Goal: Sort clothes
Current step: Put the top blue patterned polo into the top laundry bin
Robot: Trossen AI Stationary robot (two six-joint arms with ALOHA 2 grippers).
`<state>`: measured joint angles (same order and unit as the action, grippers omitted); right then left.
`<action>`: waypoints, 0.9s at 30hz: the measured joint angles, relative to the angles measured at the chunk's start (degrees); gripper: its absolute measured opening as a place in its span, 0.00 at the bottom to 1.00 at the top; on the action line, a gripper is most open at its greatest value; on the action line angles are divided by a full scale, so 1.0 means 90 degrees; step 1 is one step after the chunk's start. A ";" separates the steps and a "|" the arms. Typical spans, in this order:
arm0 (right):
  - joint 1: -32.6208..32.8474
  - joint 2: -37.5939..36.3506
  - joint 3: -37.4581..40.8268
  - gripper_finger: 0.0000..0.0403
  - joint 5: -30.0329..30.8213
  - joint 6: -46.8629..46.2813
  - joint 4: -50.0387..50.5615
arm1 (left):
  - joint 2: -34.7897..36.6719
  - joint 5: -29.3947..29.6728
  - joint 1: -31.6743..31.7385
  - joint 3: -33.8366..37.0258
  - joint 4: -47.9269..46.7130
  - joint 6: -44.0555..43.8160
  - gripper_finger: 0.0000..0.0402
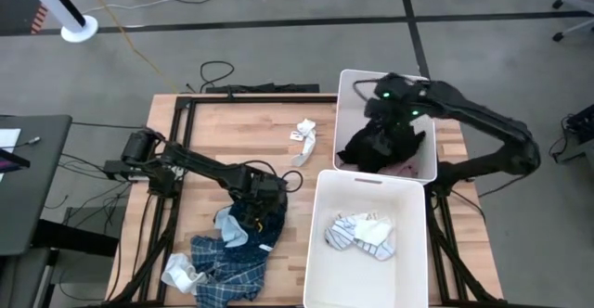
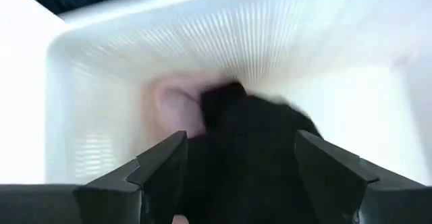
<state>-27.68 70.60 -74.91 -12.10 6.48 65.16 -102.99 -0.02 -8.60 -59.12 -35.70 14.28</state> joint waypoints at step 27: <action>0.1091 -0.1392 -0.0401 0.71 0.0019 -0.0109 -0.1057 | 0.3192 0.1143 -0.0002 0.0061 -0.0132 -0.0377 0.14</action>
<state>-17.86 58.08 -78.52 -11.92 5.50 55.65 -74.26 10.27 -8.62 -58.57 -36.89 10.89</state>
